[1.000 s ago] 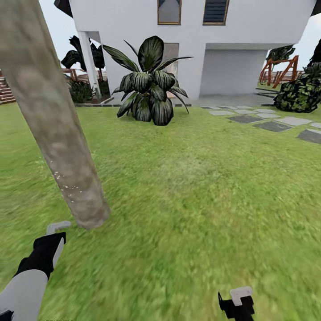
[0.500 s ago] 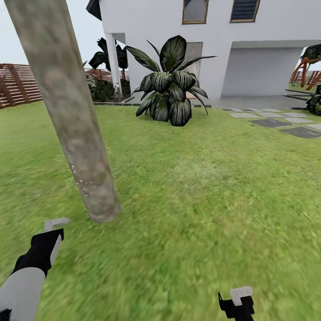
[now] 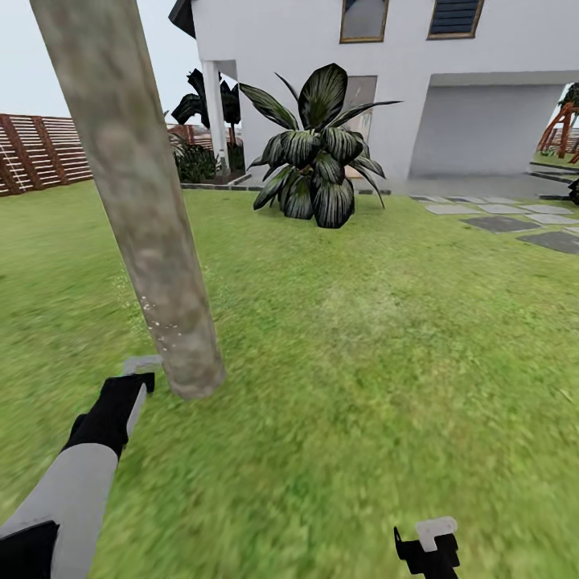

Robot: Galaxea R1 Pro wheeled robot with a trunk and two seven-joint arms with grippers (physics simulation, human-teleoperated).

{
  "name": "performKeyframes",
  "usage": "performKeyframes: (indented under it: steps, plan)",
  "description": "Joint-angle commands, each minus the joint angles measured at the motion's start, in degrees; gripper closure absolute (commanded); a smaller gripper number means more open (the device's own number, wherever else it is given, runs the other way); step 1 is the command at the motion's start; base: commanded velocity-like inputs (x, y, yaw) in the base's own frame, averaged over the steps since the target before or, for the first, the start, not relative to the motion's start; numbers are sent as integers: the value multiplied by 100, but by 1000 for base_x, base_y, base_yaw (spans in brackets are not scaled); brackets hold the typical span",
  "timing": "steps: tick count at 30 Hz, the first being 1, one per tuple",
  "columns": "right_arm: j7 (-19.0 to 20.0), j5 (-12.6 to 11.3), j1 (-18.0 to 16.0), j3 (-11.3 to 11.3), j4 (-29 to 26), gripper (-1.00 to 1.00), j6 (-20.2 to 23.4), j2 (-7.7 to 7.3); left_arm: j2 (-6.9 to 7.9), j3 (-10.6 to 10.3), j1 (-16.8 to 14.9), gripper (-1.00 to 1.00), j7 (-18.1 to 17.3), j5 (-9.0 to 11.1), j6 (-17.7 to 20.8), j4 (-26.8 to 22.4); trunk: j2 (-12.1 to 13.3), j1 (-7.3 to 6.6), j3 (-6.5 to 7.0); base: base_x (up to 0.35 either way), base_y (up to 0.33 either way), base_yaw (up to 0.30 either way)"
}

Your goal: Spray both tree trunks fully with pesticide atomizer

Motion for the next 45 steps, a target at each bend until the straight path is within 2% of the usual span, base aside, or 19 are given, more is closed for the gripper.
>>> performKeyframes:
  steps: [1, 4, 9, 14, 22, 33, 45]
  plan:
    - [0, 0, 0, 0, 0, -100, 0, 0, -10, -15, -144, 100, -45, -12, 132, 3, 0, 0, -1, 0, 0, 0]
    - [0, 0, 0, -1, 0, -100, 0, 0, 33, -38, -465, 100, -182, -32, 354, -11, 0, 0, -1, 0, 0, 0]
    - [0, 0, 0, -1, 1, -100, 0, 0, 56, -281, -450, 100, -222, -36, 624, -257, 0, 0, -1, 0, 0, 0]
    - [0, 0, 0, 6, 0, -100, 0, 0, 40, -317, -446, 100, -202, -43, 638, -313, 0, 0, -1, 89, -7, 0]
    - [0, 0, 0, 7, 0, -100, 0, 8, 22, -286, -446, 100, -191, -53, 639, -313, 0, 0, -1, 263, -119, 26]
    - [0, 0, 0, 7, 0, -100, 0, 7, 33, -293, -438, 100, -174, -69, 639, -313, 0, 0, -1, 10, -270, 154]
    - [0, 0, 0, -1, 0, -100, 0, -9, 99, -240, -285, 100, -147, -71, 632, -234, 0, 0, -1, 47, -274, 4]
